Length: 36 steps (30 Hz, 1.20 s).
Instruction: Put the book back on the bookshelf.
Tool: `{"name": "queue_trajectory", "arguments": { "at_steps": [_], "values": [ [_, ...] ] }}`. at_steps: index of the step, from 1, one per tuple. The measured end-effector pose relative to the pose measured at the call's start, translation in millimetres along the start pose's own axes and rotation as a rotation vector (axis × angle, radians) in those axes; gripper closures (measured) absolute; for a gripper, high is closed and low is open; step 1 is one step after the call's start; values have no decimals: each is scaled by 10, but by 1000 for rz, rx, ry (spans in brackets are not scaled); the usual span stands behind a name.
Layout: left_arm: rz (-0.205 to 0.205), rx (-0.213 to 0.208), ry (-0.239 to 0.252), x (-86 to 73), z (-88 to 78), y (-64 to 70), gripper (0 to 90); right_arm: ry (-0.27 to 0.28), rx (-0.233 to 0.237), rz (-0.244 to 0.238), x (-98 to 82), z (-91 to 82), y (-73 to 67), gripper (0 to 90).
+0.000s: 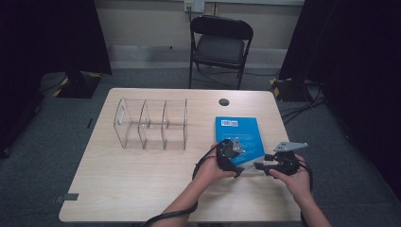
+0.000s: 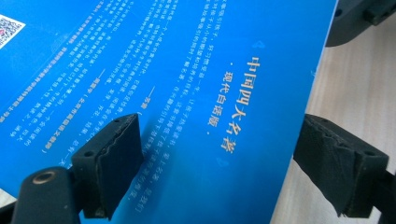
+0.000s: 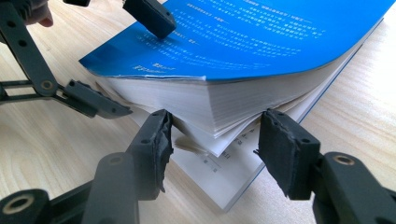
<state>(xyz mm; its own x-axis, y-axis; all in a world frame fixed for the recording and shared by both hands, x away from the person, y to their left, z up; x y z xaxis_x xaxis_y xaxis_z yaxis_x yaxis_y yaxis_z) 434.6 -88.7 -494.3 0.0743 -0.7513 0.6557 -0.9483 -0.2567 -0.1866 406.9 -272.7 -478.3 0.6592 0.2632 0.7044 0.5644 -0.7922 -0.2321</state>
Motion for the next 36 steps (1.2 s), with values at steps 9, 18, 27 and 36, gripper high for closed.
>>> {"name": "queue_trajectory", "arguments": {
  "at_steps": [9,18,27,36],
  "values": [
    [28,23,-14,48,65,-14,144,3,4,1,18,-4,-4,444],
    [29,45,-12,68,101,-2,132,5,8,9,18,-8,-5,448],
    [44,59,-23,69,104,-20,159,12,16,23,-17,-1,13,448],
    [72,49,-42,103,100,4,223,23,30,32,-96,1,76,433]
  ]
}}
Point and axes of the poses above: each handheld gripper's, and its own axes: z roughly forward along the jaws, x roughly out of its top, y roughly to its right, the point moved 4 cm from there along z, roughly forward along the jaws, and after that the axes turned 11 degrees about z, right-handed, at the moved point
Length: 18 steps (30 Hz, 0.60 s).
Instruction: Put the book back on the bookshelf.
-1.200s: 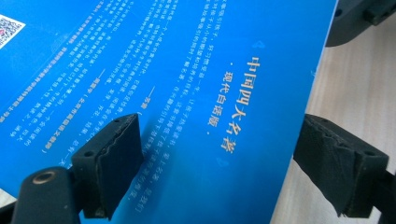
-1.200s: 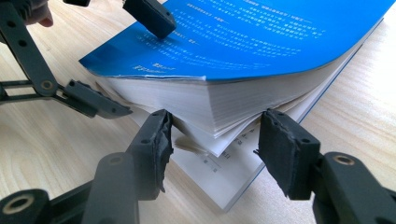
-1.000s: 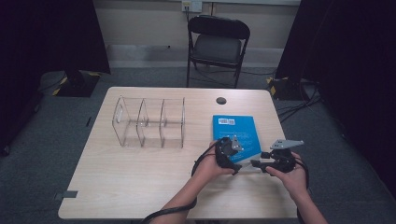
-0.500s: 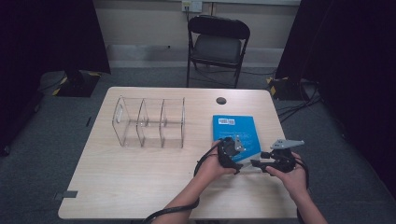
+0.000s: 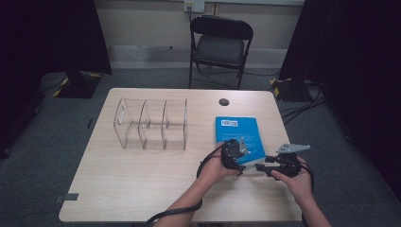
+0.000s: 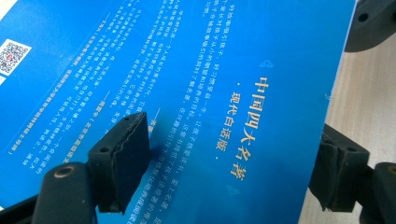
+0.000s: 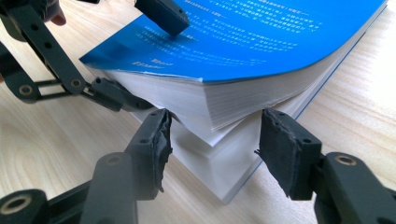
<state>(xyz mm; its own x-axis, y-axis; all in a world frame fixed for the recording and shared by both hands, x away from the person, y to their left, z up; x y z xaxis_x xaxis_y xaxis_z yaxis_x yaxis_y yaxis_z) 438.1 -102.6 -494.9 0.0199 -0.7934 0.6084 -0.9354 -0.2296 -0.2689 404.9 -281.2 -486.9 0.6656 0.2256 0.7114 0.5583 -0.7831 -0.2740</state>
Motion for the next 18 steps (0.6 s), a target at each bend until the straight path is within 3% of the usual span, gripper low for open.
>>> {"name": "queue_trajectory", "arguments": {
  "at_steps": [7,13,18],
  "values": [
    [3,-9,-6,7,1,-7,223,-40,-49,-31,-123,-19,94,394],
    [8,-10,-8,5,1,-5,221,-5,-68,-1,-108,-13,157,396],
    [12,-9,-13,6,5,7,201,20,-61,-18,-25,-4,121,403]
  ]
}}
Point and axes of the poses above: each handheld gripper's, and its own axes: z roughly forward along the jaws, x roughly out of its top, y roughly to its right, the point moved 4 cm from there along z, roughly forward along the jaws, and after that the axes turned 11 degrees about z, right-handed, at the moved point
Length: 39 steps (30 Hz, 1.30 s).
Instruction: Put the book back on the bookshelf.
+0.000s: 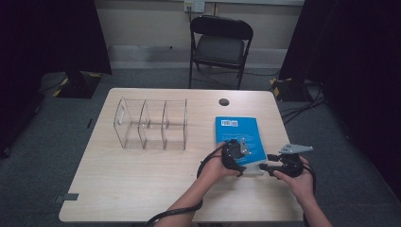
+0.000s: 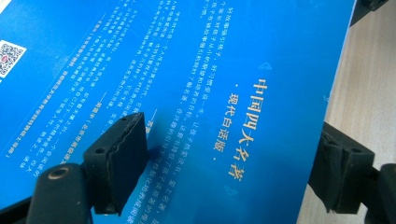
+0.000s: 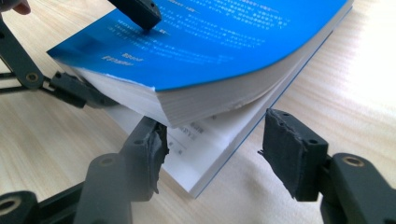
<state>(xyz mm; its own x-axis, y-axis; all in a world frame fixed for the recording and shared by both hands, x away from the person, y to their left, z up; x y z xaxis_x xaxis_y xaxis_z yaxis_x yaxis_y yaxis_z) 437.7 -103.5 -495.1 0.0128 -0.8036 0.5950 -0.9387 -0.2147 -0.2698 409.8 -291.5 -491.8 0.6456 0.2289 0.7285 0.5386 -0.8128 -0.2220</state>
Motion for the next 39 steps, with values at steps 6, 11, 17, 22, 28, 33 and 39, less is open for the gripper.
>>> {"name": "queue_trajectory", "arguments": {
  "at_steps": [6,11,17,22,28,33,39],
  "values": [
    [-26,-7,35,-14,2,2,179,18,5,-14,22,-17,-36,427],
    [-29,-11,51,25,46,6,145,12,6,-6,13,-14,-35,427],
    [-26,3,57,57,93,-6,142,23,16,13,42,-28,-54,427],
    [-13,19,59,63,103,-9,155,34,24,33,20,-24,-48,428],
    [-9,25,44,75,109,-5,157,36,28,45,3,-26,-44,427],
    [-14,23,64,61,98,-9,169,48,35,52,-11,-24,-40,427],
    [12,-1,78,66,56,3,256,54,36,51,-2,-26,-44,427]
  ]
}}
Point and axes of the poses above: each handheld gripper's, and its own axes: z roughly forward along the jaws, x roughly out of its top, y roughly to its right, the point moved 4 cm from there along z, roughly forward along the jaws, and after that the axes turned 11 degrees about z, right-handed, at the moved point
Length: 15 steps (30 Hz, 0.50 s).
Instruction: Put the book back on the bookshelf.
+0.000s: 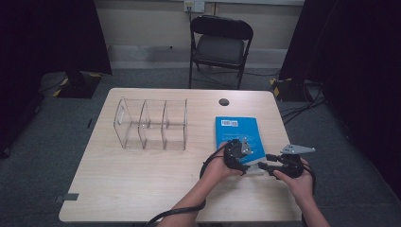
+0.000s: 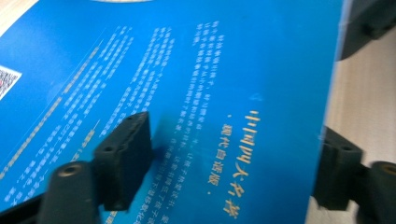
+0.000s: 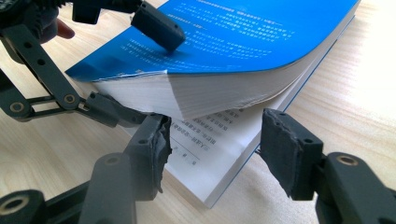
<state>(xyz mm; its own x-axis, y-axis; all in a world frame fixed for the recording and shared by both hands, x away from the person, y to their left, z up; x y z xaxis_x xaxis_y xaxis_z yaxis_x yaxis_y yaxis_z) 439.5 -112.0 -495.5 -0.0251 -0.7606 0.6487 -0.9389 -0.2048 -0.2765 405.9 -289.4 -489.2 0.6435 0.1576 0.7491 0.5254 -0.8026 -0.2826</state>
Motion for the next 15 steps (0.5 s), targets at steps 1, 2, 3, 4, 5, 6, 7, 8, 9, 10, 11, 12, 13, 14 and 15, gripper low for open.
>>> {"name": "queue_trajectory", "arguments": {
  "at_steps": [1,2,3,4,5,6,7,8,9,10,11,12,13,14,15],
  "values": [
    [0,-2,1,0,-1,-1,264,2,2,-1,1,0,1,427],
    [2,-3,4,3,0,0,267,2,7,-1,1,1,4,427],
    [7,-4,4,6,0,0,273,4,7,2,1,2,6,426],
    [10,-7,5,6,-4,-2,278,2,9,-2,1,3,7,425],
    [7,-9,12,7,-4,1,286,3,9,-1,2,3,8,425],
    [10,-10,17,8,-6,3,295,4,10,-3,2,3,10,423],
    [24,-15,17,9,-15,5,311,5,10,-5,1,3,13,417],
    [30,-16,23,12,-15,9,329,7,11,-3,-1,5,17,409],
    [35,-17,21,15,-17,10,340,11,12,-6,-5,7,26,399],
    [47,-23,18,20,-18,7,347,13,15,-4,-10,10,35,395],
    [48,-25,15,24,-20,9,353,14,18,1,-16,13,40,395],
    [49,-29,10,26,-24,11,357,14,20,-1,-21,15,43,393],
    [55,-29,15,30,-23,10,362,12,22,-4,-25,16,46,390],
    [55,-30,14,28,-25,11,367,9,20,-8,-31,19,50,386],
    [60,-30,7,23,-30,9,367,7,16,-7,-36,24,55,380]
  ]
}}
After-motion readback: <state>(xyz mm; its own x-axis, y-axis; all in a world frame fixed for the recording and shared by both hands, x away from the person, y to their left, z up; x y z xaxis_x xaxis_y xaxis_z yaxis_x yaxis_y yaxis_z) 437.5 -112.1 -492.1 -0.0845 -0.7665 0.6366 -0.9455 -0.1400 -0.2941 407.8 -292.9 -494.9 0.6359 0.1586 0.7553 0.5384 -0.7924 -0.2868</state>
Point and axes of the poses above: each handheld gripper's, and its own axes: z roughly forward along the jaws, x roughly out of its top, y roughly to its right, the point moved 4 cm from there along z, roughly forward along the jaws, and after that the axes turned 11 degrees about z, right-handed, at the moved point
